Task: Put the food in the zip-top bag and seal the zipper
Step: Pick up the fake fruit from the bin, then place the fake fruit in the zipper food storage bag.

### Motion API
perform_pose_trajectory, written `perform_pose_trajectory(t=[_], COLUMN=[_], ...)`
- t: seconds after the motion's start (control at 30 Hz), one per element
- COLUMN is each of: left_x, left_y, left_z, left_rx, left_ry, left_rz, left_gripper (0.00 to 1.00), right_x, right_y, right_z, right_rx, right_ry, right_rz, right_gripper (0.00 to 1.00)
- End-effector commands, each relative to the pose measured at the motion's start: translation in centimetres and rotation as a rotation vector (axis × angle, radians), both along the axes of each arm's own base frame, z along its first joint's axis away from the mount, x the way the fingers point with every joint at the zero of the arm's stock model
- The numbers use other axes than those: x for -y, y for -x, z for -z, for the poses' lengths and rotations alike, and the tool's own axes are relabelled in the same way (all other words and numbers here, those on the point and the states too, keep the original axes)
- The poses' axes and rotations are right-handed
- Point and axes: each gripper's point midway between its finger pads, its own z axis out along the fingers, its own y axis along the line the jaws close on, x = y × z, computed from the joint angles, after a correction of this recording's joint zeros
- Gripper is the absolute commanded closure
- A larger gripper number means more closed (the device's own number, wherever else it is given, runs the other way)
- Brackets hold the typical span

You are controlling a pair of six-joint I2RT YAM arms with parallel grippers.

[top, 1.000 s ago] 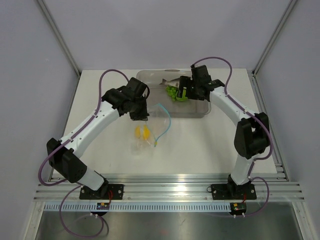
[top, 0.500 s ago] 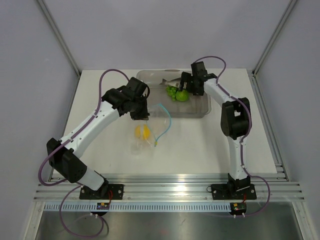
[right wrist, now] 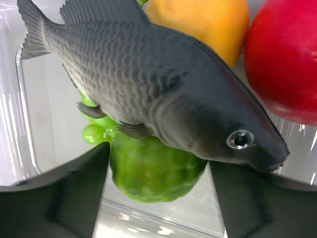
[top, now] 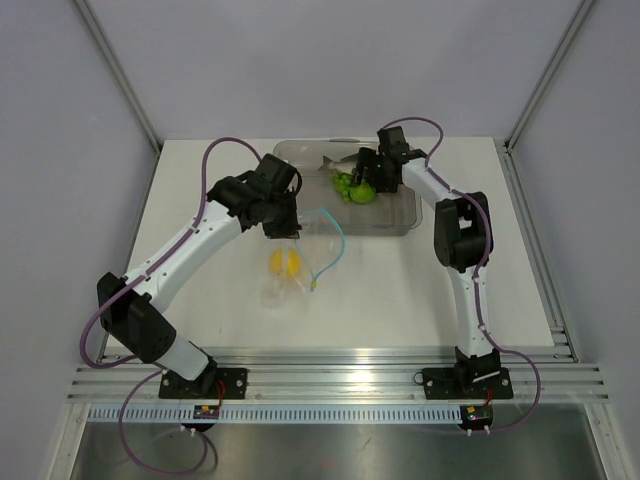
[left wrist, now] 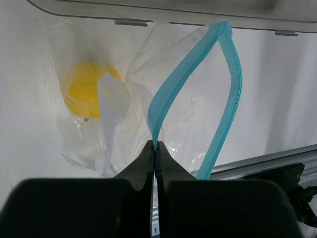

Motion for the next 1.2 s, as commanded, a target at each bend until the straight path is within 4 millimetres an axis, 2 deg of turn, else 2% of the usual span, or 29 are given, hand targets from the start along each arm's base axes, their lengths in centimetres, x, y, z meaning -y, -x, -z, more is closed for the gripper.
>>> perform_pose_trajectory(t=[0.0,0.03,0.07,0.13,0.17,0.2,0.23,0.27,0.3,0.33,0.37,0.4,0.43,0.53,0.57,0.6,0.7,0.73,0.77,0.8,0.87,0.9,0.97,1.0,1.17], left_x=[0.4,0.4,0.4,0.4,0.5,0.5,0.5,0.5,0.5,0.5,0.5,0.6,0.5,0.6,0.6,0.7,0.8,0.8,0.8,0.9,1.3,1.3,1.3,1.3,1.4], left_y=[-0.7,-0.6,-0.6,-0.6,-0.6,-0.7,-0.6,-0.6,-0.6,-0.7,-0.7,-0.8,-0.9,-1.0,-1.1,-1.1,-1.3,-1.3,-1.4,-1.4,-1.1,-1.2,-1.3,-1.3,-1.1], left_z=[-0.3,-0.2,-0.1,0.0,0.1,0.0,0.0,0.0,-0.1,-0.1,-0.2,-0.4,-0.4,-0.7,-0.7,-0.8,-1.0,-1.0,-1.1,-1.1,-1.2,-1.2,-1.2,-1.3,-1.9], left_rx=[0.033,0.032,0.03,0.028,0.027,0.032,0.031,0.034,0.036,0.038,0.044,0.048,0.049,0.06,0.062,0.066,0.075,0.076,0.079,0.08,0.07,0.07,0.071,0.074,0.077], left_ry=[0.025,0.026,0.026,0.026,0.027,0.031,0.03,0.031,0.031,0.031,0.033,0.034,0.033,0.037,0.036,0.038,0.041,0.042,0.043,0.044,0.063,0.065,0.067,0.068,0.078], left_rz=[0.018,0.018,0.016,0.017,0.018,0.018,0.018,0.019,0.02,0.023,0.026,0.027,0.028,0.032,0.034,0.035,0.038,0.038,0.039,0.039,0.056,0.057,0.057,0.056,0.061], left_gripper=[1.0,1.0,1.0,1.0,1.0,1.0,1.0,1.0,1.0,1.0,1.0,1.0,1.0,1.0,1.0,1.0,1.0,1.0,1.0,1.0,1.0,1.0,1.0,1.0,1.0], right_x=[-0.5,-0.5,-0.5,-0.3,-0.1,0.1,0.2,0.4,0.6,0.8,0.9,1.3,1.6,2.0,2.2,2.4,2.2,2.0,1.5,1.3,0.2,-1.2,-2.8,-4.4,-8.0], right_y=[-1.6,-1.5,-1.3,-0.5,-0.2,0.7,1.2,1.7,2.8,3.4,4.1,5.0,5.6,7.8,8.6,9.5,12.1,12.8,14.0,15.0,17.1,18.3,19.9,21.1,22.7], right_z=[-2.2,-2.2,-3.2,-3.2,-5.0,-4.6,-5.1,-7.4,-6.8,-7.4,-9.6,-9.1,-9.8,-12.2,-13.8,-13.7,-16.3,-17.0,-18.8,-18.8,-20.1,-20.4,-20.8,-20.8,-18.9], right_rx=[0.071,0.068,0.08,0.072,0.098,0.084,0.086,0.119,0.103,0.11,0.146,0.133,0.142,0.173,0.201,0.188,0.213,0.222,0.258,0.25,0.266,0.273,0.278,0.273,0.217], right_ry=[-0.04,-0.041,-0.043,-0.042,-0.053,-0.053,-0.057,-0.071,-0.071,-0.074,-0.093,-0.088,-0.093,-0.116,-0.126,-0.123,-0.156,-0.167,-0.18,-0.18,-0.185,-0.179,-0.181,-0.185,-0.207], right_rz=[-0.004,-0.005,-0.006,-0.005,0.0,0.002,0.005,0.011,0.014,0.017,0.024,0.032,0.035,0.038,0.034,0.031,-0.009,-0.026,-0.051,-0.067,-0.113,-0.148,-0.19,-0.228,-0.292], right_gripper=[0.26,0.29,0.33,0.41,0.43,0.44,0.46,0.47,0.47,0.47,0.47,0.47,0.47,0.47,0.47,0.47,0.47,0.47,0.47,0.47,0.47,0.46,0.45,0.45,0.45])
